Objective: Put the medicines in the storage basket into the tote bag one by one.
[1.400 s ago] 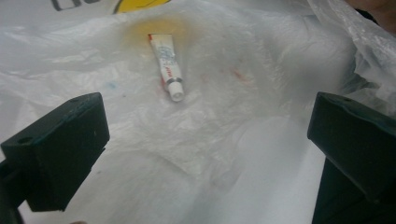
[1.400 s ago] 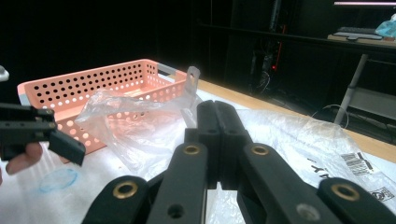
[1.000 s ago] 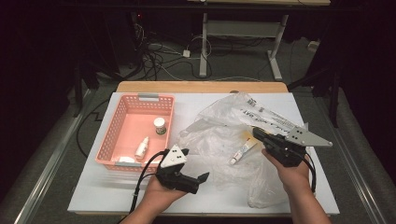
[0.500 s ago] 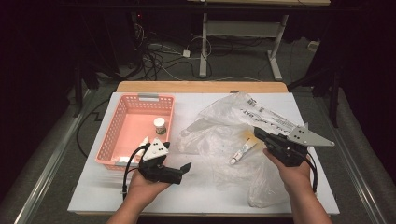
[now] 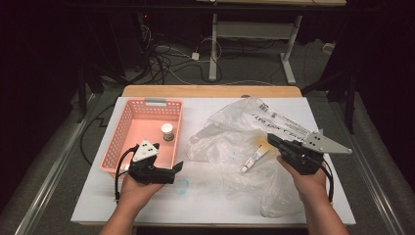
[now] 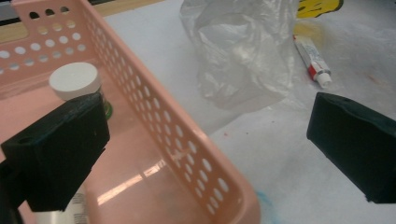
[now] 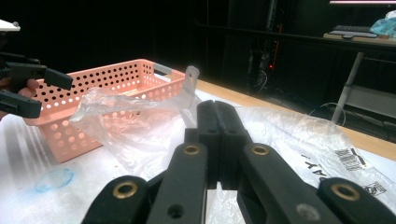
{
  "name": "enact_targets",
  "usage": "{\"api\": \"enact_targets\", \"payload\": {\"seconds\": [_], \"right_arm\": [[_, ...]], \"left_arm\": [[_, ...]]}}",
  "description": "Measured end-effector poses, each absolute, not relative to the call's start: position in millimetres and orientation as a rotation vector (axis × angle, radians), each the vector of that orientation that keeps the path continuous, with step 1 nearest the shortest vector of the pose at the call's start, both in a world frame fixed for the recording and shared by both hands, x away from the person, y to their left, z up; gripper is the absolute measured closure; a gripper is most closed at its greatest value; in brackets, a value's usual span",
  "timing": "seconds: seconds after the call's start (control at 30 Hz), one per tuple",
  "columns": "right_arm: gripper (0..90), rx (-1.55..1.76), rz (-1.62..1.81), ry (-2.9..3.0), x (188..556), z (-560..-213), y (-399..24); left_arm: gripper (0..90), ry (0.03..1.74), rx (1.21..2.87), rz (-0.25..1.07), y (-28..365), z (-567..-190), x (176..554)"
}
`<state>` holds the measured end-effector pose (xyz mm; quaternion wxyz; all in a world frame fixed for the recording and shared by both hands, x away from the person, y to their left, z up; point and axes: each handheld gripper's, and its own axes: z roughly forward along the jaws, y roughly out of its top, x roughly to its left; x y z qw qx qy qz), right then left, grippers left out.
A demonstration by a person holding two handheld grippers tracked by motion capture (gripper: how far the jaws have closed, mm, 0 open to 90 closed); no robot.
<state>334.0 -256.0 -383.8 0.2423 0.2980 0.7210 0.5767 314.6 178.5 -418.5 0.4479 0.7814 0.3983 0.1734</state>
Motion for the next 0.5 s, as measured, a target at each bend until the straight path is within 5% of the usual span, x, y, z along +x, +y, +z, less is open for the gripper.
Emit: {"api": "enact_targets", "payload": {"seconds": [0.5], "right_arm": [[90.0,0.811,1.573,1.972,334.2,-384.0,-256.8]], "left_arm": [[0.0,1.085,1.902,0.462,209.3,-421.3,322.1]]}}
